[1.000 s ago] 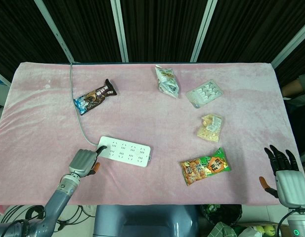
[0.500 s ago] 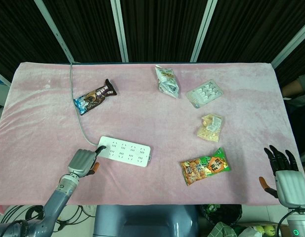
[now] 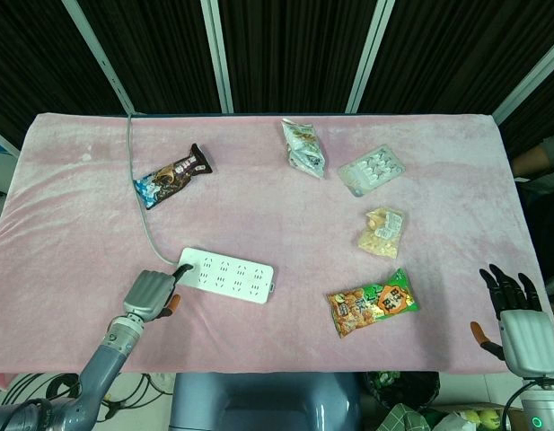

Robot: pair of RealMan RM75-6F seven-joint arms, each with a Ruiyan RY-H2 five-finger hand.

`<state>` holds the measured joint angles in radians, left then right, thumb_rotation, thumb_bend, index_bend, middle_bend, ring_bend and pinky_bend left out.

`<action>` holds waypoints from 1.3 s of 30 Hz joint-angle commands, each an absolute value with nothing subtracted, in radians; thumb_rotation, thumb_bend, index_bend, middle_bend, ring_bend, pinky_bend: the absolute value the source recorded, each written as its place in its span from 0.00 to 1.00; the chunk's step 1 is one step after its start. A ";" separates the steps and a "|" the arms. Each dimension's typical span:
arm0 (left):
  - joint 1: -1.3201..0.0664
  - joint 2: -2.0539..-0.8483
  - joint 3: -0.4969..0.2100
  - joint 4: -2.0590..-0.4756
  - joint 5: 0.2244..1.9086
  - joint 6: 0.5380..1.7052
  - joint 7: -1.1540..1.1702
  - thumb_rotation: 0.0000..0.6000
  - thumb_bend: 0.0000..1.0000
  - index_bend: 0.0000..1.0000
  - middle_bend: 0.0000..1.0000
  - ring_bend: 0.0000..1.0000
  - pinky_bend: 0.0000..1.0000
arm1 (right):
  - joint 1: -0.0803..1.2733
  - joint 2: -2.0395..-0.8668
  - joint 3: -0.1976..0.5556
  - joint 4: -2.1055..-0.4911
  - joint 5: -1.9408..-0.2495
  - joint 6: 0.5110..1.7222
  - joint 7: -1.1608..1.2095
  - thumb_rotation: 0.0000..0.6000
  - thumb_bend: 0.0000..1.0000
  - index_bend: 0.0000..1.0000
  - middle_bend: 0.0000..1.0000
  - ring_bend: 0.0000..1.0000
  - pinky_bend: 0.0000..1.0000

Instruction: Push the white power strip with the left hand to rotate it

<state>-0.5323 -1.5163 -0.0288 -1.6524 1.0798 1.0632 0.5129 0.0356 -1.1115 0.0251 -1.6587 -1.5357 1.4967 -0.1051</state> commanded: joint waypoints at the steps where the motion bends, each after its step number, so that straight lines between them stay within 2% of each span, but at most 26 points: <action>1: -0.533 -1.517 -0.027 -1.650 1.076 1.061 0.514 1.00 0.50 0.16 0.80 0.81 0.81 | 0.036 -1.111 0.025 -1.660 -1.535 1.496 -0.105 1.00 0.21 0.10 0.05 0.13 0.06; 10: -0.536 -1.525 -0.026 -1.639 1.068 1.053 0.513 1.00 0.50 0.16 0.80 0.82 0.81 | 0.035 -1.109 0.028 -1.666 -1.528 1.494 -0.102 1.00 0.21 0.10 0.05 0.13 0.06; 16: -0.534 -1.529 -0.011 -1.623 1.061 1.042 0.516 1.00 0.50 0.26 0.80 0.82 0.81 | 0.035 -1.110 0.027 -1.664 -1.530 1.495 -0.102 1.00 0.21 0.10 0.05 0.13 0.06; 19: -0.534 -1.530 -0.009 -1.615 1.050 1.037 0.519 1.00 0.50 0.28 0.80 0.82 0.81 | 0.035 -1.110 0.027 -1.664 -1.529 1.493 -0.102 1.00 0.21 0.10 0.05 0.13 0.06; 24: -0.536 -1.530 -0.016 -1.622 1.052 1.046 0.523 1.00 0.50 0.17 0.80 0.82 0.81 | 0.036 -1.110 0.027 -1.664 -1.529 1.491 -0.102 1.00 0.21 0.10 0.05 0.13 0.06; 32: -0.529 -1.524 -0.042 -1.676 1.123 1.132 0.526 1.00 0.50 0.01 0.80 0.82 0.81 | 0.037 -1.114 0.024 -1.666 -1.529 1.485 -0.113 1.00 0.21 0.10 0.05 0.13 0.06; 37: -0.508 -1.508 -0.059 -1.724 1.196 1.218 0.509 1.00 0.50 0.00 0.80 0.81 0.81 | 0.037 -1.112 0.026 -1.670 -1.520 1.481 -0.108 1.00 0.21 0.10 0.05 0.13 0.06; 39: -0.493 -1.481 -0.056 -1.759 1.240 1.258 0.501 1.00 0.49 0.01 0.74 0.77 0.79 | 0.038 -1.110 0.028 -1.670 -1.517 1.480 -0.108 1.00 0.21 0.10 0.05 0.13 0.06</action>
<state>-0.5089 -1.5042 -0.0532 -1.7274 1.2040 1.2235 0.5104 0.0378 -1.1103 0.0275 -1.6703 -1.5166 1.4798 -0.1080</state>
